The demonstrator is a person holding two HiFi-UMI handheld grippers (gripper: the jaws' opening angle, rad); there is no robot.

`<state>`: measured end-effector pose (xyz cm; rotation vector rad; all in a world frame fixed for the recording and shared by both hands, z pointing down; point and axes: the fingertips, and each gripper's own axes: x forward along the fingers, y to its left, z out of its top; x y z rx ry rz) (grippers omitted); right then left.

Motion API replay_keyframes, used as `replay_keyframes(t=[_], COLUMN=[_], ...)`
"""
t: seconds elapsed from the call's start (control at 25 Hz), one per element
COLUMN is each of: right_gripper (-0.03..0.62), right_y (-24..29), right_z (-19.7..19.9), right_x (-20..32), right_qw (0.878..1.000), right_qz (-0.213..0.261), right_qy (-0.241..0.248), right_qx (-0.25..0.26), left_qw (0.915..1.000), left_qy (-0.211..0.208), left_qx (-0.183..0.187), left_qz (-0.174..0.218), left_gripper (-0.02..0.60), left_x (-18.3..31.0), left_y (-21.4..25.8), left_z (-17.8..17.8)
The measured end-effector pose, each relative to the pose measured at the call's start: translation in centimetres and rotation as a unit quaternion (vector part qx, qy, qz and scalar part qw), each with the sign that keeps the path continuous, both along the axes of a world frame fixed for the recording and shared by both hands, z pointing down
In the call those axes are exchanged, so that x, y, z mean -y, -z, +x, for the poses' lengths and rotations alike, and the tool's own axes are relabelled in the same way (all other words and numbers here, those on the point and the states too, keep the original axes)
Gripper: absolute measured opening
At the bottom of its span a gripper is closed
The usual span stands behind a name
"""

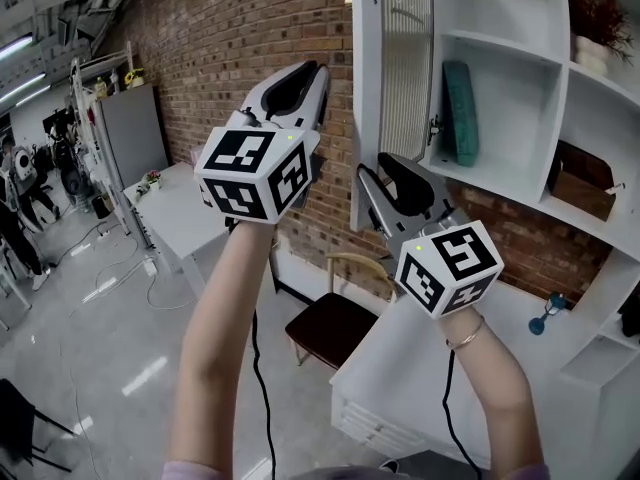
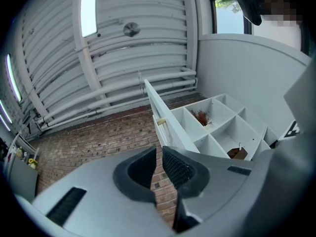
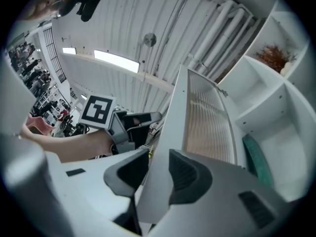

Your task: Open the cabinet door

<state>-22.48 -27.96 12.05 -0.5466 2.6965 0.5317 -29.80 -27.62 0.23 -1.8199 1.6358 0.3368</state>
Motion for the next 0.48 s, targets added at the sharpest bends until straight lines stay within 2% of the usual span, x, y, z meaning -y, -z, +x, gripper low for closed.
replay_keyframes(t=[0.48], right_gripper=[0.101], right_y=[-7.2], right_z=[5.1], right_x=[1.9], right_qw=[0.996], right_qz=[-0.088], right_qy=[-0.027], right_qx=[-0.013], left_qw=[0.9947], left_qy=[-0.002], left_qx=[-0.058], left_qz=[-0.084], left_gripper=[0.015], left_x=[0.8], left_y=[-13.3], left_z=[0.1])
